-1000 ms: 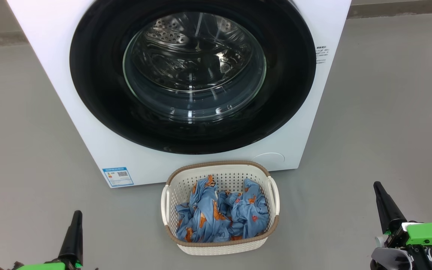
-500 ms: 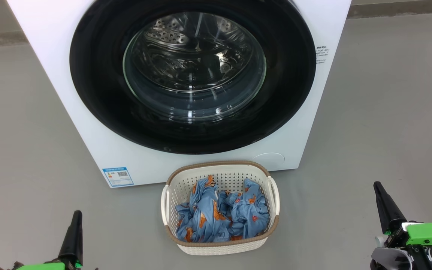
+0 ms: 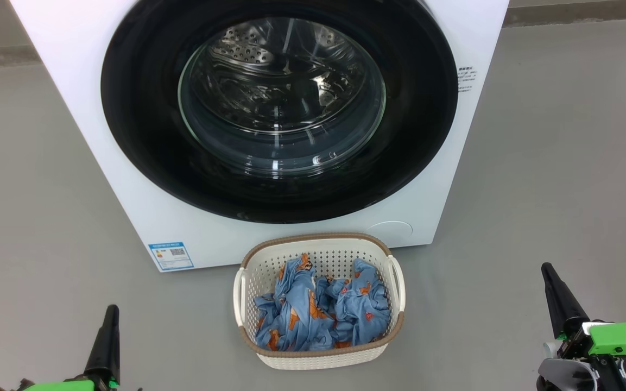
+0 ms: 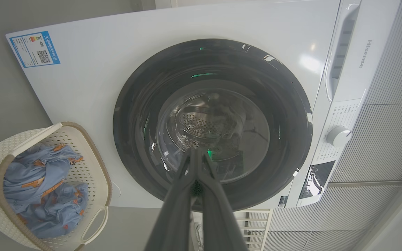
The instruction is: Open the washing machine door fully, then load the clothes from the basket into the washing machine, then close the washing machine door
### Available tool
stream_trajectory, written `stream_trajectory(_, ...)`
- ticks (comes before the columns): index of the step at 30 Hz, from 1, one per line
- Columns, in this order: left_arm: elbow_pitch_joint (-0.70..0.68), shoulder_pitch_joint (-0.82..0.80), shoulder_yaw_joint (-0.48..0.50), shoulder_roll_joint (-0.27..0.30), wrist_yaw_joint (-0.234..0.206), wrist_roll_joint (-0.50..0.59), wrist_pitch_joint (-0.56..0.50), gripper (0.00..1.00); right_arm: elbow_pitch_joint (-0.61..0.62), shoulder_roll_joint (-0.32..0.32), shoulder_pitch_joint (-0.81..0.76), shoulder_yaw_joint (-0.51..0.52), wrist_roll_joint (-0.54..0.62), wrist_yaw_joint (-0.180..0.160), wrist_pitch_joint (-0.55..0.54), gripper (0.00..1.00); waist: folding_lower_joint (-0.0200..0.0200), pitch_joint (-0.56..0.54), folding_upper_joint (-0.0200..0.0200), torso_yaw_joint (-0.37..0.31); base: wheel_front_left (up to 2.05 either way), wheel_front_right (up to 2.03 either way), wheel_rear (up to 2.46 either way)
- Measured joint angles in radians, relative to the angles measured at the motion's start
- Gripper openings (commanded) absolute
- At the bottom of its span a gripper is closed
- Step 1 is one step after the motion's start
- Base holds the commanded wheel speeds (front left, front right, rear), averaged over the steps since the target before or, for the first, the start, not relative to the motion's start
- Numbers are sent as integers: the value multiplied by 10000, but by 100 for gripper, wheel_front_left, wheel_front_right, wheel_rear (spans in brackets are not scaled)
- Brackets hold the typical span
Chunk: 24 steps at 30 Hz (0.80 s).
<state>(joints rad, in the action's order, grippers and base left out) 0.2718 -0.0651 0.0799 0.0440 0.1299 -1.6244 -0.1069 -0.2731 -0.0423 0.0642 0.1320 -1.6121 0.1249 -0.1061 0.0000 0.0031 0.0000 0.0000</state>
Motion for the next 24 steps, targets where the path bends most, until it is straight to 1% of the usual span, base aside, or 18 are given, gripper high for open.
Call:
stream_trajectory(11,0,0,4,-2,0,2,0,0,0,2,0,0,0,0,-2,0,0,0,0,0,0,0,0)
stream_trajectory(12,44,14,-4,-6,2,6,2,100,-50,12,-12,-6,0,0,-25,100,0,0,0,0,0,0,0)
stream_trajectory(18,472,424,-56,-161,0,-10,15,100,-566,211,-458,-31,0,-4,-23,100,0,3,0,0,0,0,0)
stream_trajectory(24,453,451,-75,-148,0,23,117,100,-562,203,-486,-52,31,-4,69,100,6,-18,0,6,0,0,0)
